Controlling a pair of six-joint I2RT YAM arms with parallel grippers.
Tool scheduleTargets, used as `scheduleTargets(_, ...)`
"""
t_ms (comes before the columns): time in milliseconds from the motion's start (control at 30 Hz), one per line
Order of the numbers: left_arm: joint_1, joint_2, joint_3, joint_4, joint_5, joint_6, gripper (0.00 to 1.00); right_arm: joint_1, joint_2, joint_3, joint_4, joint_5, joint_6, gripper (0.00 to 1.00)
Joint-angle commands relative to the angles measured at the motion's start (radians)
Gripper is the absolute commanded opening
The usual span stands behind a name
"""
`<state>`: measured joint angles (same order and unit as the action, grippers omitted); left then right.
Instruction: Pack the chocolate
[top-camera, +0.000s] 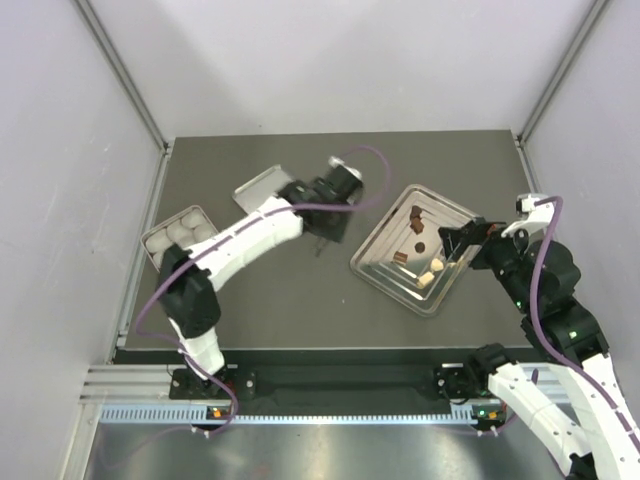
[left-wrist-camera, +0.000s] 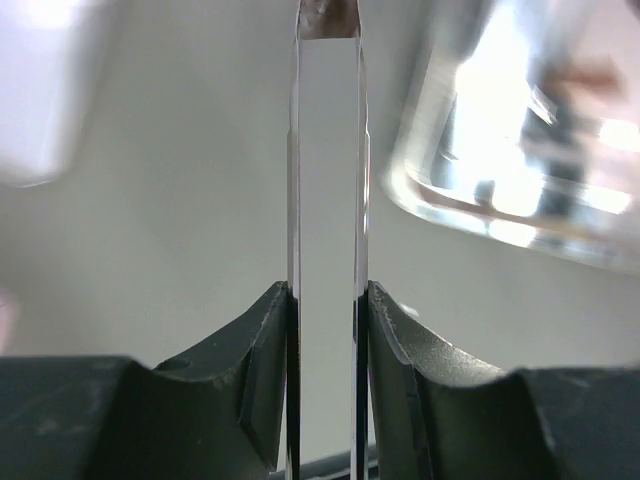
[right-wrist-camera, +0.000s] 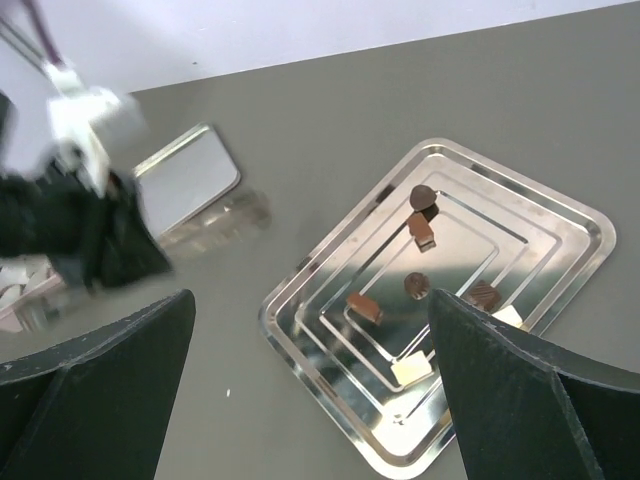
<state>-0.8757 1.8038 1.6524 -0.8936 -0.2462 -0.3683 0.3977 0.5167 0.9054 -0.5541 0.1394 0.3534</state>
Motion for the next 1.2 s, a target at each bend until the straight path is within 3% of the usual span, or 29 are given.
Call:
scheduleTargets(0,0.216,-0.168,0.007,-0.024,-0.031,-0.017,0.36,0.015,-0.023,-0.003,0.034,-0.031,0.013,1.00)
scheduleTargets(200,0.577,-0.334,-0.124,0.054,0.019,-0.058,0.38,0.015,-0.041,-0.040,0.046,-0.032,0.009,1.00)
scheduleTargets(367,0.800,-0.374,-0.187,0.087,0.076,-0.063,0.38,0.016,-0.026,-0.025,0.045,-0.050,0.001,1.00)
scheduleTargets(767,1.006,-0.324,-0.261,0.102,0.041,-0.017,0.38,0.036,-0.032,-0.020,0.046,-0.032,-0.005,1.00)
scheduleTargets(1167,1.018,-0.279,-0.325,0.166,0.058,-0.004,0.38,0.035,-0.024,-0.019,0.043,-0.017,-0.008,1.00)
